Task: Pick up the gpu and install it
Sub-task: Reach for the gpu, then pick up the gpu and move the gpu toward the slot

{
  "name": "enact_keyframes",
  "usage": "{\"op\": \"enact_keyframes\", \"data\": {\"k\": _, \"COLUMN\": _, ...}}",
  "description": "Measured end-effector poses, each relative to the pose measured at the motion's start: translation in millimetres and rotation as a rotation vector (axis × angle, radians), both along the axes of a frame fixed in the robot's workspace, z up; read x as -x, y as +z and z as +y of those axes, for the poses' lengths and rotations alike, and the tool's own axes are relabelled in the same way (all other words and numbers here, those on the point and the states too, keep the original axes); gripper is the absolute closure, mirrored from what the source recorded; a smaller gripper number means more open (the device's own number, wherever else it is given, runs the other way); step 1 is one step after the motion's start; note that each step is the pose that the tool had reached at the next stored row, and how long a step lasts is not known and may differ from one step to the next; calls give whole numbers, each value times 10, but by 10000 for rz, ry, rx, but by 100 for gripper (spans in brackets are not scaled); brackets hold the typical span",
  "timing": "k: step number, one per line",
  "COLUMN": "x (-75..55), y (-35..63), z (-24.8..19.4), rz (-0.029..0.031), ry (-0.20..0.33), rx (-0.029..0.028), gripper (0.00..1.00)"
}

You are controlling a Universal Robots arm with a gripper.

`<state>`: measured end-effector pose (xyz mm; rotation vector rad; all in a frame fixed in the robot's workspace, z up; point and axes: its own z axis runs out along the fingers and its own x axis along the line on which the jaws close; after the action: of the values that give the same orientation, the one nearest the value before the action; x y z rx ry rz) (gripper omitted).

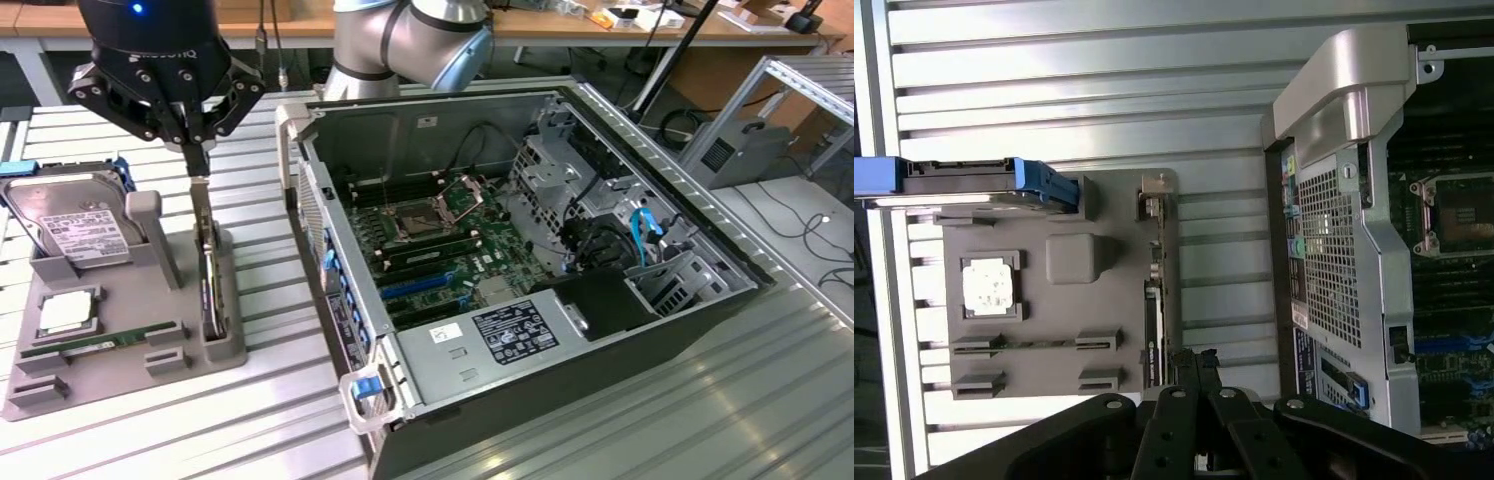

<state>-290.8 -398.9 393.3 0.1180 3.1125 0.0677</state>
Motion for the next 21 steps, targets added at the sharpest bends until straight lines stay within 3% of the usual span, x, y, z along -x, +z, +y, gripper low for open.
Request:
{"op": "enact_keyframes", "data": {"k": 10, "x": 0, "y": 0, "z": 0, "rz": 0, "ry": 0, "rx": 0, "gripper": 89}}
{"op": "enact_keyframes", "data": {"k": 14, "x": 0, "y": 0, "z": 0, "rz": 0, "ry": 0, "rx": 0, "gripper": 58}}
{"op": "enact_keyframes", "data": {"k": 21, "x": 20, "y": -30, "z": 0, "rz": 0, "ry": 0, "rx": 0, "gripper": 58}}
